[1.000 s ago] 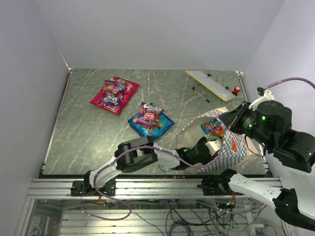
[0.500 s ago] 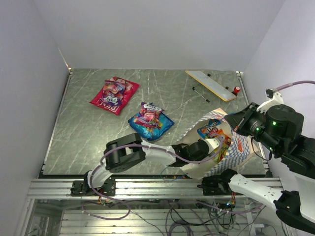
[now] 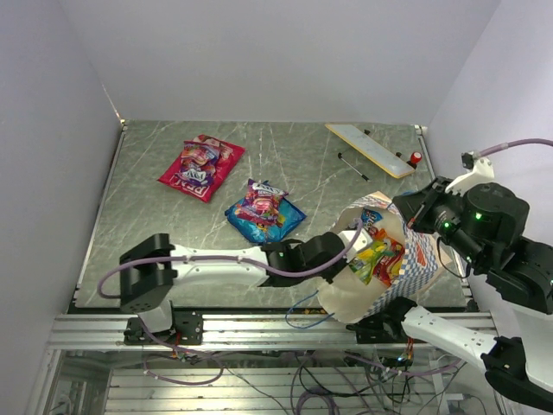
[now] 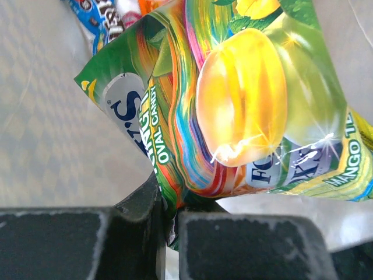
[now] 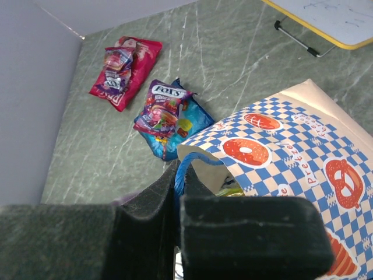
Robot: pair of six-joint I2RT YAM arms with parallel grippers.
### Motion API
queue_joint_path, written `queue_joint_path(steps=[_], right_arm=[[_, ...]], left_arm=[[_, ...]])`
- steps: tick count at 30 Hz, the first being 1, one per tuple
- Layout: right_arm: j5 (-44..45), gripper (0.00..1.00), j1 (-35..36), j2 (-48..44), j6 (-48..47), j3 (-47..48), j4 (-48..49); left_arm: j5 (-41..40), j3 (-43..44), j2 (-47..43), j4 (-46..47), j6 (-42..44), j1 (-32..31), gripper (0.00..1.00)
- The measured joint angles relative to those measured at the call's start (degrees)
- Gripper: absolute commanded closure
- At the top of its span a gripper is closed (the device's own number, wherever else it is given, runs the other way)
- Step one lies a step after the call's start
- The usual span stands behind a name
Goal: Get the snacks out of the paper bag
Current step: Take out the snack from the paper bag, then place the snack at the center of the board.
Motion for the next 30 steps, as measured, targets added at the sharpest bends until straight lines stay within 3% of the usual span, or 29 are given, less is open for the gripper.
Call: queue_joint_path(steps=[11,18,21,24,30], right_arm=[[0.6,1.00,0.0,0.0,-5.3,-8.2,11.3],[1.0,1.00,0.0,-0.5,-7.3,-11.2,15.8],[1.2,1.00,0.0,-1.2,-7.6,-12.0,16.5],[1.6,1.00,0.0,-1.9,-8.2,-12.0,16.8],[2.1,1.00,0.0,-1.5,-9.7,-11.2,16.9]], left_arm=[[-0.4,-8.0,-21.9,-17.4,-3.8,0.0,0.93],[-13.0,-7.0,-34.1,-29.3,-8.4,1.4,0.93],[-18.7,-5.8,-36.1,-33.3,-9.5,7.1,0.93],[-21.7,-4.5,-35.6,-35.0,-9.7,18.0,0.93],[-29.6,-0.9,-25.7,-32.5,-6.4,39.6,0.93]])
